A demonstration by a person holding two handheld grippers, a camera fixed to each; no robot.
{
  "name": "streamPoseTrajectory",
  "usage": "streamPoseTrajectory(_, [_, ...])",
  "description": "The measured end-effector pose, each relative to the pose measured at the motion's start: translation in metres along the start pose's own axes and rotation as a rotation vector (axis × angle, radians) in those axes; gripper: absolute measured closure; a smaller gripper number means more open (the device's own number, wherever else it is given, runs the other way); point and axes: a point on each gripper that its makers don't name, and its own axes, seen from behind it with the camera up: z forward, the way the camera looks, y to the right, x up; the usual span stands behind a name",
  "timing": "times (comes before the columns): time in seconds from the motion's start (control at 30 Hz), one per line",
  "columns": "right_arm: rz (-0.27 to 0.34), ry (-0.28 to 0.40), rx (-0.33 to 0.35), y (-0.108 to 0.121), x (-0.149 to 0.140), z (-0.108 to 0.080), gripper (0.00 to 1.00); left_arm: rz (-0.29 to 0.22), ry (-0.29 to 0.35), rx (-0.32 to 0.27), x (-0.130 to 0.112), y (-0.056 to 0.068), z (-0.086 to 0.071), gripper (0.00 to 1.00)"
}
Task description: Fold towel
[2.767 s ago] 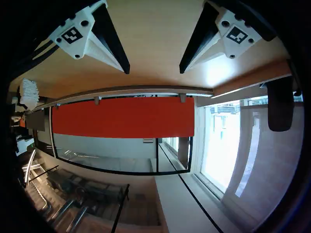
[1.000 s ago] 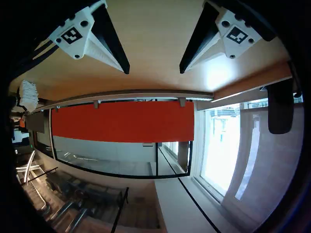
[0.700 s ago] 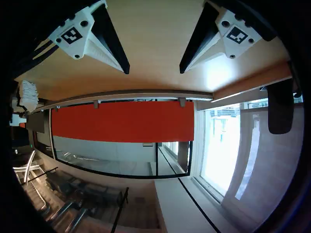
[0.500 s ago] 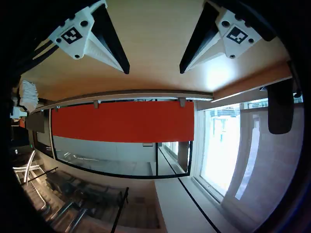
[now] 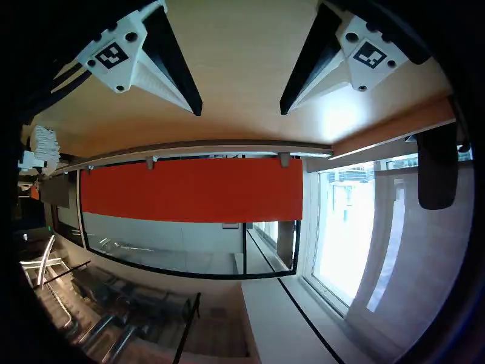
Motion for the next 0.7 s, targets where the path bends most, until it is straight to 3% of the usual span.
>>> streamPoseTrajectory(0.37, [-0.024,-0.008,0.010,-0.007,-0.014,0.000,0.06,0.000,0.000,0.000,0.000,0.000,0.000,0.05])
streamPoseTrajectory(0.7, [-0.050,0.006,0.008,-0.014,-0.010,-0.003,0.06,0.000,0.000,0.000,0.000,0.001,0.000,0.05])
